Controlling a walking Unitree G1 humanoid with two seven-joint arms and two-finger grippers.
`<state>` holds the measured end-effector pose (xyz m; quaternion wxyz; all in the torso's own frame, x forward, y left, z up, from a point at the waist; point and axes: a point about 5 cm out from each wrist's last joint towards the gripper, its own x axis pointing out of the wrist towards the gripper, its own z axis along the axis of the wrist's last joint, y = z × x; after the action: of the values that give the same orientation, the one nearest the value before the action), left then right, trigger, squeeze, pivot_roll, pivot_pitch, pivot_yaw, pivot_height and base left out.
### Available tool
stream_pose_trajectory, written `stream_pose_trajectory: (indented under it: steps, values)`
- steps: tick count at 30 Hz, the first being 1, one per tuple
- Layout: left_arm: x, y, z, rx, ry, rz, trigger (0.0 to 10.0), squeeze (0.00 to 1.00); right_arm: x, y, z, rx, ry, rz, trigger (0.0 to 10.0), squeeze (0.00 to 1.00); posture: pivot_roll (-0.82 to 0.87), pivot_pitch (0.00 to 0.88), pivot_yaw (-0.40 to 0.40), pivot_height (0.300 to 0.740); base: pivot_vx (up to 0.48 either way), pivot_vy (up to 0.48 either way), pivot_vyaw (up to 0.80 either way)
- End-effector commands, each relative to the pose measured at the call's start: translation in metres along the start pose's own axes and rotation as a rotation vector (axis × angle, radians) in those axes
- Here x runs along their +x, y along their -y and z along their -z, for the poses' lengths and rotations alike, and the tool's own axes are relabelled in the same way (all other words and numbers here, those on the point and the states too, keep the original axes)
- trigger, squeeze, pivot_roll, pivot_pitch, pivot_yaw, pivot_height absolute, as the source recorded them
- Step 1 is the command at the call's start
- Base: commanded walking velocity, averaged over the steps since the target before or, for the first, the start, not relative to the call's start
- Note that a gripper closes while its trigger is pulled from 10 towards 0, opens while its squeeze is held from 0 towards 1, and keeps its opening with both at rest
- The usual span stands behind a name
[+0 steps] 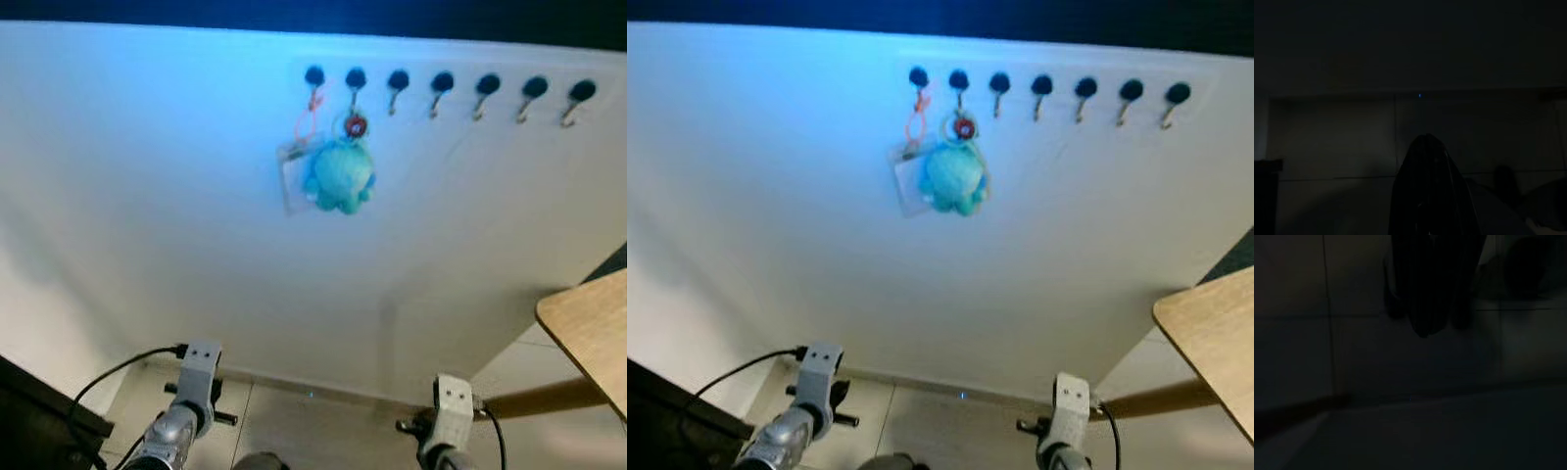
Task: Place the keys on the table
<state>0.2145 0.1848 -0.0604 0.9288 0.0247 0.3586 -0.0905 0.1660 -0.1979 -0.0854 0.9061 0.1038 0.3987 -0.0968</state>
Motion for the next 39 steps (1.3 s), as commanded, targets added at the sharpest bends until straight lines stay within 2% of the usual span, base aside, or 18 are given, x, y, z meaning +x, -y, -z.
stream_pose_trajectory:
  steps: [1,8,18,23,27,35,39]
  values:
    - [0.000,-0.001,0.001,-0.001,-0.005,-0.008,10.0,0.00,-0.001,0.002,0.005,0.011,-0.020,0.012,10.0,0.00,0.04,0.051,0.009,0.740,0.000,0.000,0.00]
    - [0.001,0.002,0.000,-0.015,-0.001,-0.001,10.0,0.00,-0.003,0.006,0.007,0.003,-0.028,0.019,10.0,0.00,0.04,0.041,-0.002,0.740,0.000,0.000,0.00]
    - [0.002,0.005,-0.005,0.002,0.020,0.011,10.0,0.00,-0.002,0.005,0.007,-0.002,-0.030,0.014,10.0,0.00,0.03,0.030,-0.003,0.740,0.000,0.428,0.00]
    - [0.003,0.005,-0.009,-0.022,0.047,0.033,10.0,0.00,-0.003,0.004,0.008,0.002,-0.030,0.011,10.0,0.00,0.04,0.025,-0.001,0.740,0.000,0.000,0.00]
    - [0.003,0.006,-0.011,0.031,0.049,0.067,10.0,0.00,-0.003,0.003,0.010,0.006,-0.032,0.012,10.0,0.00,0.04,0.018,0.005,0.740,0.000,0.000,0.00]
    - [0.003,0.009,-0.012,0.051,0.047,0.090,10.0,0.00,-0.005,0.004,0.015,0.018,-0.040,0.017,10.0,0.00,0.03,0.010,0.014,0.740,0.000,-0.411,0.00]
    - [0.004,0.008,-0.012,0.042,0.047,0.082,10.0,0.00,-0.005,0.003,0.016,0.022,-0.042,0.019,10.0,0.00,0.03,0.011,0.014,0.740,0.000,0.000,0.00]
